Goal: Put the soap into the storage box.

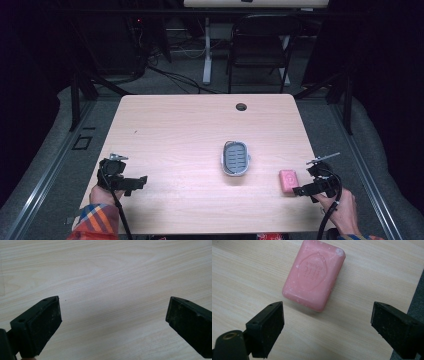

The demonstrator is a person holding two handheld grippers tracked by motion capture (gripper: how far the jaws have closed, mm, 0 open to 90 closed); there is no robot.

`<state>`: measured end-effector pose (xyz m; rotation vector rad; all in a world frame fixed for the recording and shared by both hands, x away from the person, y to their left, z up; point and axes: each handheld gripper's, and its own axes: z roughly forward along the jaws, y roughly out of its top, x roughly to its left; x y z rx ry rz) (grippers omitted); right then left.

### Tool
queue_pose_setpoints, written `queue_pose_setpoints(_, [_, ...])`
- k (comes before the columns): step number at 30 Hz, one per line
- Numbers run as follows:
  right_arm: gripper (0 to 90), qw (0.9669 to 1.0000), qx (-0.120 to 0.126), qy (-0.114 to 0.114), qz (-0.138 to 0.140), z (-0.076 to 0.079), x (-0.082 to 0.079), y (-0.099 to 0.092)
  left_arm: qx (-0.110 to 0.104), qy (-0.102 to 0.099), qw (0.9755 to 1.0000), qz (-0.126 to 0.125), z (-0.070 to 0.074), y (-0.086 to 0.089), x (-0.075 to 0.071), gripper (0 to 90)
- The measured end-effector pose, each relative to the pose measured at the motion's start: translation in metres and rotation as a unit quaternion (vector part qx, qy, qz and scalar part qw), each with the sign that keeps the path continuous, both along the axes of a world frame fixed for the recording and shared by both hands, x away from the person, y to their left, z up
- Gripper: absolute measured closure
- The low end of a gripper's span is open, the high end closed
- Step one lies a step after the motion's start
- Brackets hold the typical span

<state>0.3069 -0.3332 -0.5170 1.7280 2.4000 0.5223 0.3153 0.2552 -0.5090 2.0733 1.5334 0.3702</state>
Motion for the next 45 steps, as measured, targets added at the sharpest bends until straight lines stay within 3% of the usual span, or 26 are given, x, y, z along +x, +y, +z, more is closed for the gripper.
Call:
queue_pose_setpoints(10, [6.9, 0.9999, 0.002, 0.008, 0.011, -0.001, 0.003, 0.004, -0.013, 0.000, 0.9999, 0.008, 0.001, 0.004, -0.002, 0.2])
queue_pose_setpoints(27, [3.6, 0.9999, 0.000, 0.016, 0.003, -0.001, 0.008, 0.010, -0.005, 0.004, 1.0000, 0.000, -0.001, 0.003, -0.003, 0.2])
queue_pose_setpoints(32, [2.7, 0.9996, 0.012, 0.024, -0.003, -0.003, 0.013, 0.013, -0.003, 0.005, 1.0000, 0.001, 0.000, 0.002, -0.003, 0.2])
queue_pose_setpoints(38, [2.2, 0.9995, 0.010, 0.030, -0.001, 0.000, 0.019, 0.014, -0.001, 0.007, 1.0000, -0.005, 0.000, 0.000, -0.002, 0.2])
queue_pose_setpoints(44, [1.6, 0.9989, 0.012, 0.036, -0.027, -0.004, 0.029, 0.021, 0.000, 0.006, 0.9999, -0.008, -0.001, -0.001, 0.000, 0.2])
queue_pose_setpoints(45, [1.4, 0.9989, 0.007, 0.043, -0.020, -0.003, 0.031, 0.022, -0.001, 0.007, 0.9999, -0.008, 0.000, -0.001, 0.000, 0.2])
